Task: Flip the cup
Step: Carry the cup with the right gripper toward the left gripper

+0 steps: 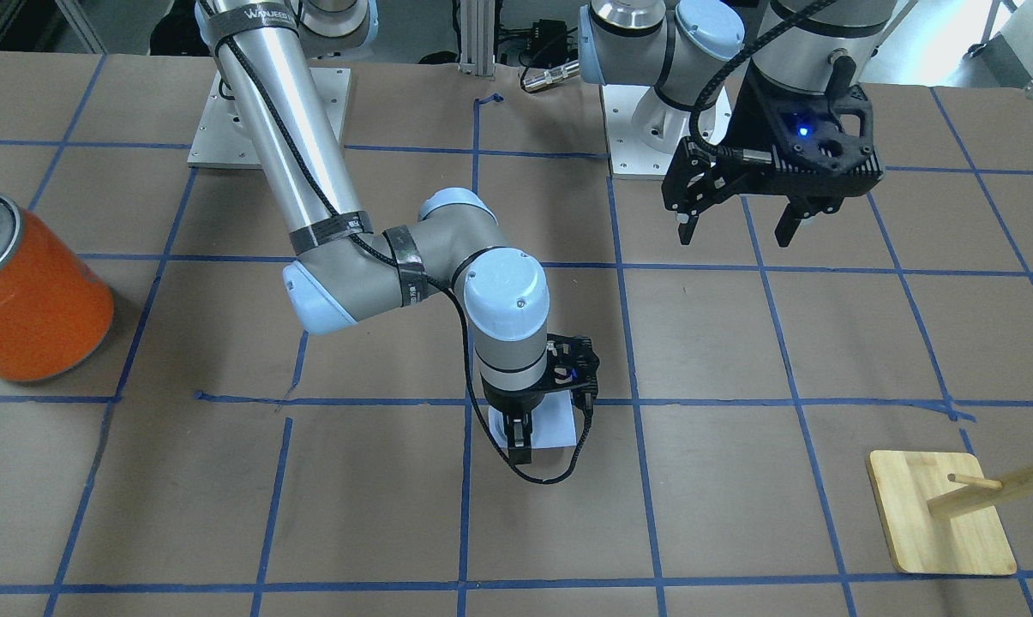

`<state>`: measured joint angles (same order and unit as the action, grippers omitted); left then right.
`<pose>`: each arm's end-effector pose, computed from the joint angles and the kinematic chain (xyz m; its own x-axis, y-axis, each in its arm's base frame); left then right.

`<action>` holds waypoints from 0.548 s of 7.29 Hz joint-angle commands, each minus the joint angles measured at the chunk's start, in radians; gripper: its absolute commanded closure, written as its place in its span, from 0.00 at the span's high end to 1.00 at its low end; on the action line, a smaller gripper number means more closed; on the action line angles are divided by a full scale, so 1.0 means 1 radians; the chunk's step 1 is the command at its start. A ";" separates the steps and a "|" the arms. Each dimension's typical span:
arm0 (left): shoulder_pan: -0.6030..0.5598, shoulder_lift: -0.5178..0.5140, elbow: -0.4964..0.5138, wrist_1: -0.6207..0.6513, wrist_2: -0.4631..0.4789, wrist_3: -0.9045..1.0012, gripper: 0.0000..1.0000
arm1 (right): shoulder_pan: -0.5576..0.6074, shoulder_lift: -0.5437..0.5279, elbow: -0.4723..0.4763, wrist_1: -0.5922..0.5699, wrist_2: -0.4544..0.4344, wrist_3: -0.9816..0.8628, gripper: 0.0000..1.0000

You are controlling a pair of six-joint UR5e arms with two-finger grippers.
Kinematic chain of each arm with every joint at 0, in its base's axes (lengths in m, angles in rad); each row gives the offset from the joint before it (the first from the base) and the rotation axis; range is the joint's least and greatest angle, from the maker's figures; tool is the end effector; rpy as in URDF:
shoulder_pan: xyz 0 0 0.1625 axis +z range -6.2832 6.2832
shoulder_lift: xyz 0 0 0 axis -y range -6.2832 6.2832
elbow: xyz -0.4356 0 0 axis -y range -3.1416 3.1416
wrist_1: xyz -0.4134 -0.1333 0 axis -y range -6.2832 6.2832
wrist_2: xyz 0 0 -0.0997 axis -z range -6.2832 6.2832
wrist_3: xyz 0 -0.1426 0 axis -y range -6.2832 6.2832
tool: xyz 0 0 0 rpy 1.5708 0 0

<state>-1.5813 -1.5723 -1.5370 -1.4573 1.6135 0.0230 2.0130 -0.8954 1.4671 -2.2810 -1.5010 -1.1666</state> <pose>-0.1328 -0.5318 0.4850 -0.9986 0.0270 -0.0456 0.0334 0.9890 -0.1443 0.4454 -0.6061 0.1517 0.0367 -0.9943 0.0998 -0.9919 -0.0484 -0.1178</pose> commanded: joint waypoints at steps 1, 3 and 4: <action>0.001 0.000 0.000 0.000 -0.003 0.000 1.00 | 0.001 0.003 0.015 0.000 0.008 0.034 0.70; 0.001 0.000 0.000 0.000 -0.001 0.000 1.00 | 0.001 0.001 0.016 -0.005 0.010 0.047 0.90; 0.001 0.000 0.000 0.000 -0.003 0.000 1.00 | 0.001 -0.002 0.015 -0.005 0.010 0.048 1.00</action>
<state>-1.5800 -1.5723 -1.5371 -1.4573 1.6115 0.0230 2.0141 -0.8946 1.4821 -2.2840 -1.4917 -1.1235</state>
